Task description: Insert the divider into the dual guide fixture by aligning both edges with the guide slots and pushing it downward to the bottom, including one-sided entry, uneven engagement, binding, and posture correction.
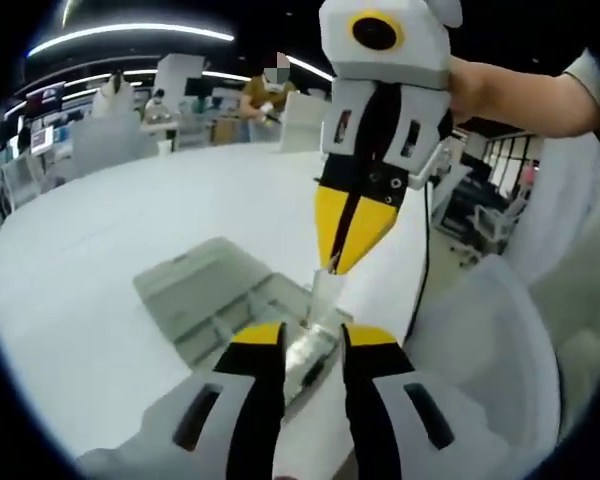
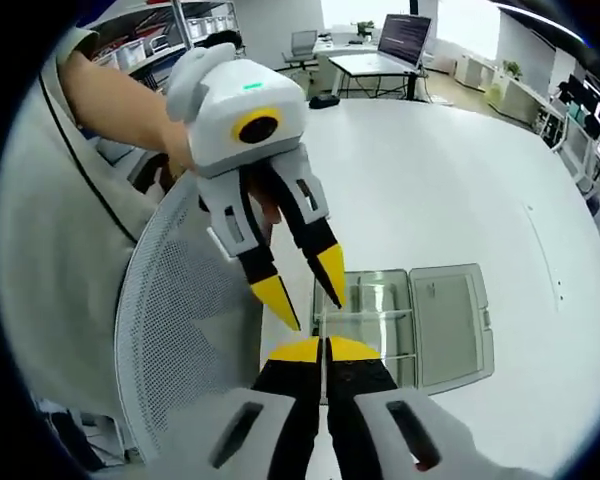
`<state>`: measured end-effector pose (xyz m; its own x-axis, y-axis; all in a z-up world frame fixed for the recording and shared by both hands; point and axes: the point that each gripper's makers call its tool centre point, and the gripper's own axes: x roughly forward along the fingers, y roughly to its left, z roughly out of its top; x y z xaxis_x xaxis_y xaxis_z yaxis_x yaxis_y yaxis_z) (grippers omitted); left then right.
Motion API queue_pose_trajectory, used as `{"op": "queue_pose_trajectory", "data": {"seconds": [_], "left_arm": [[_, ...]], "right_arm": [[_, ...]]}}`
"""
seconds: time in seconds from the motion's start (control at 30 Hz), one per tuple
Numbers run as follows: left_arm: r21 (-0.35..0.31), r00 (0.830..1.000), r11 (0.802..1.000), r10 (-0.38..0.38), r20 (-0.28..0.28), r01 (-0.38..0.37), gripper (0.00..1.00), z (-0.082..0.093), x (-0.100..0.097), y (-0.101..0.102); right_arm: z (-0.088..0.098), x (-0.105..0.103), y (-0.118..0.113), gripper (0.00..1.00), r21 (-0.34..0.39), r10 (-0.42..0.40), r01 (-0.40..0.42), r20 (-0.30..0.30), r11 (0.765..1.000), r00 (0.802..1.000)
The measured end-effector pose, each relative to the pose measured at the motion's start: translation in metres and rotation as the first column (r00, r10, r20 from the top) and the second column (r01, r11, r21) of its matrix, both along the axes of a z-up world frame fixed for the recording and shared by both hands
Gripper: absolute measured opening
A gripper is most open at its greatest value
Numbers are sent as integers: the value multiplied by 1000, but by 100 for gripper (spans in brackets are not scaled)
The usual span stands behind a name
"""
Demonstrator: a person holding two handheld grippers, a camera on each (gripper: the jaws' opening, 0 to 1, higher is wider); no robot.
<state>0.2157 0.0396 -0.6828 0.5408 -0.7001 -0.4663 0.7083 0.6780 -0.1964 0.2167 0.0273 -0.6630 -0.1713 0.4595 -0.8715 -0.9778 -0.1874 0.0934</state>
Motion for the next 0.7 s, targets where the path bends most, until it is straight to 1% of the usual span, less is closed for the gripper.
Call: {"op": "queue_pose_trajectory", "data": {"seconds": [0.2, 0.47, 0.7], "left_arm": [[5, 1000, 1000, 12, -3, -12, 27, 0, -1, 4], [-2, 1000, 1000, 31, 3, -31, 27, 2, -3, 8], [-7, 999, 999, 50, -2, -51, 28, 2, -5, 13]], "right_arm": [[-3, 8, 1, 0, -12, -9, 9, 25, 1000, 1000], [-8, 14, 5, 0, -29, -17, 18, 45, 999, 999], [-15, 17, 8, 0, -37, -26, 28, 49, 999, 998]]}}
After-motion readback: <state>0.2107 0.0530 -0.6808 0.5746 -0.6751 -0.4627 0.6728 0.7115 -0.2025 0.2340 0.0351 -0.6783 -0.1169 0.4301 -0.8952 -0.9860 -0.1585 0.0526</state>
